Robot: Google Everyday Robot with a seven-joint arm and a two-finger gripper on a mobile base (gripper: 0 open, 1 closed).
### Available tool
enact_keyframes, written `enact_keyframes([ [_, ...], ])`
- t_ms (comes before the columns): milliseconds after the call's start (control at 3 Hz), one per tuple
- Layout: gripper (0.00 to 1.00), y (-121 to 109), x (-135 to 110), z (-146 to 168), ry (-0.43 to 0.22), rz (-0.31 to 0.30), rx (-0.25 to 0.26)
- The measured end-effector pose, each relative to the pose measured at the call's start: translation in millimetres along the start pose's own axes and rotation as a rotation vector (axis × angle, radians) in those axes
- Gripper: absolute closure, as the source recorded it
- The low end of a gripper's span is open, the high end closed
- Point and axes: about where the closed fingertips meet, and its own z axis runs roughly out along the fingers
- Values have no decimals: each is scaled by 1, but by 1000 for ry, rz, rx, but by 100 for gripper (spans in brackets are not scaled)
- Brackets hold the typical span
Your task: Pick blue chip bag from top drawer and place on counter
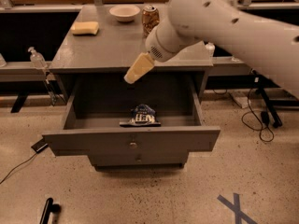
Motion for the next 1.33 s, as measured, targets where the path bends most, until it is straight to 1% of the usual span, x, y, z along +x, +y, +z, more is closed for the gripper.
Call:
enact_keyframes([
  [333, 0, 14, 16, 40, 47, 173, -36],
  [667, 0, 15, 16, 40, 50, 269, -42],
  [1000, 0, 15, 16, 41, 50, 268, -42],
  [1333, 0, 41, 68, 66, 234, 419, -105],
])
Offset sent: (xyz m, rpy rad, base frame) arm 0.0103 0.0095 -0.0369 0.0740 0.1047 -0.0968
